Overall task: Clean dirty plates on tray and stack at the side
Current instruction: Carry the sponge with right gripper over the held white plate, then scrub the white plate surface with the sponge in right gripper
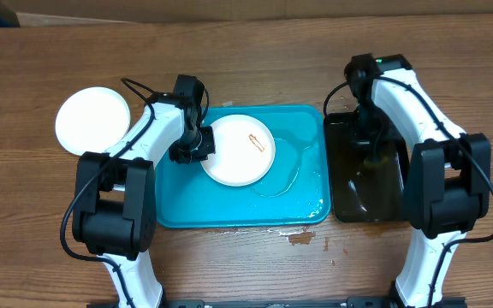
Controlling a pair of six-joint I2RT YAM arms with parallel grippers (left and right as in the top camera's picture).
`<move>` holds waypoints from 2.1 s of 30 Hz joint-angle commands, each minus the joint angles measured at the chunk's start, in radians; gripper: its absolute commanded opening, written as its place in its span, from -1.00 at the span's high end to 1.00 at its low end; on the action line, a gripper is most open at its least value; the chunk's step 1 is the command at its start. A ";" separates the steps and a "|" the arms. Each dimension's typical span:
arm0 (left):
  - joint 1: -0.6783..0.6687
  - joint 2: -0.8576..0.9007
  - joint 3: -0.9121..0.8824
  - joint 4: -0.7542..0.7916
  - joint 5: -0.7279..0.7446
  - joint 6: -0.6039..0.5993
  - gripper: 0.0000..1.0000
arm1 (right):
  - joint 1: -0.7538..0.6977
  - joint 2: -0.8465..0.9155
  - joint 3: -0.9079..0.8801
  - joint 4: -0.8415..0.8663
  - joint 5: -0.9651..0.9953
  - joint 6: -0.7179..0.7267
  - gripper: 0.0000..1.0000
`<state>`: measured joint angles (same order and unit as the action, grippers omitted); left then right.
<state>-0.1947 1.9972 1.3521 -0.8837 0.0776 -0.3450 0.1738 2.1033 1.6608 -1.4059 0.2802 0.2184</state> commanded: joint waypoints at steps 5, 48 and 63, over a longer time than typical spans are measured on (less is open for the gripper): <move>-0.002 0.004 -0.005 -0.006 -0.006 -0.009 0.92 | 0.015 -0.009 0.026 -0.048 0.121 0.127 0.92; -0.064 0.004 -0.005 0.006 0.070 0.023 0.90 | 0.461 -0.014 0.053 0.331 -0.078 0.068 0.92; -0.064 0.004 -0.005 0.010 0.073 0.004 0.88 | 0.459 -0.014 -0.040 0.423 -0.072 0.065 0.92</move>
<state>-0.2558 1.9972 1.3521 -0.8749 0.1463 -0.3340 0.6365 2.1033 1.6226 -0.9882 0.1909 0.2806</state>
